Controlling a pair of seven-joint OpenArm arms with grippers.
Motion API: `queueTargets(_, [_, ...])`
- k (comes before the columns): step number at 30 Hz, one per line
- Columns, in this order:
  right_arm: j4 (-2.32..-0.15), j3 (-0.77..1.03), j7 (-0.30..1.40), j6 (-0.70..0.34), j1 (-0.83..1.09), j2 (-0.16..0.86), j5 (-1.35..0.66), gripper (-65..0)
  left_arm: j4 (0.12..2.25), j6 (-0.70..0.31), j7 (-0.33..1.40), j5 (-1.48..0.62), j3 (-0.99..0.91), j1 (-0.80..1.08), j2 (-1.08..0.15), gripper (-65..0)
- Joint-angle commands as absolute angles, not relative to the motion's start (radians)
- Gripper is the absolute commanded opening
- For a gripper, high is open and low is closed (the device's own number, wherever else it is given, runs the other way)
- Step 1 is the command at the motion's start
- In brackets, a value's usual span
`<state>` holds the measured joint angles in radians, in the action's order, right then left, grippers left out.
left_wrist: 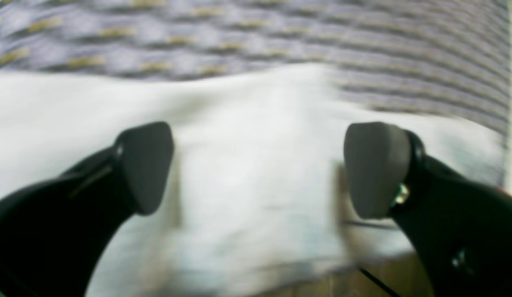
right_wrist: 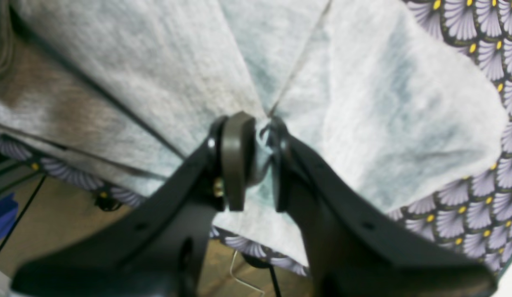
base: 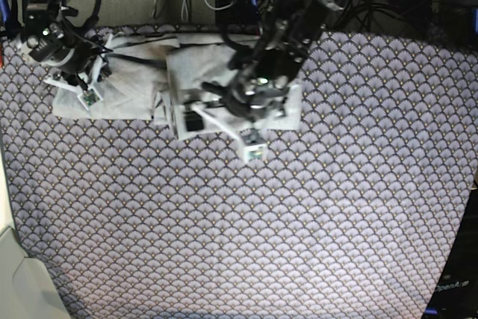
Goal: Fold the T-shirt properly
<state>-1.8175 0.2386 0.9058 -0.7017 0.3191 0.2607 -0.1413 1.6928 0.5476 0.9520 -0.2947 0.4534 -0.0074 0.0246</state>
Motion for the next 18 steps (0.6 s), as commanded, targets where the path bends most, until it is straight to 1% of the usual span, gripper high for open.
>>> queueTargets(1, [-1.847,0.248,0.895,-0.698,0.309,0.280,-0.147,-52.6,1.725,0.545,0.938,-0.294,0.438,-0.012,0.016,0.0])
queueTargets(4, [-1.851,0.248,0.895,-0.698,0.308,0.285,-0.147,-52.6,1.781,0.544,0.944,-0.306,0.394,0.024,-0.036,0.0])
queueTargets(7, [-1.851,0.269,0.895,-0.698,0.305,0.297,-0.147,-52.6,1.821,0.544,0.944,-0.410,0.305,0.051,-0.088,0.0])
queueTargets(13, [-1.848,0.343,0.897,-0.698,0.286,0.300,-0.147,-52.6,1.819,0.544,0.949,-0.611,0.116,0.065,-0.160,0.0])
queueTargets(18, [-1.848,0.358,0.897,-0.698,0.285,0.295,-0.150,-52.8,1.819,0.544,0.949,-0.694,0.054,0.074,-0.223,0.0])
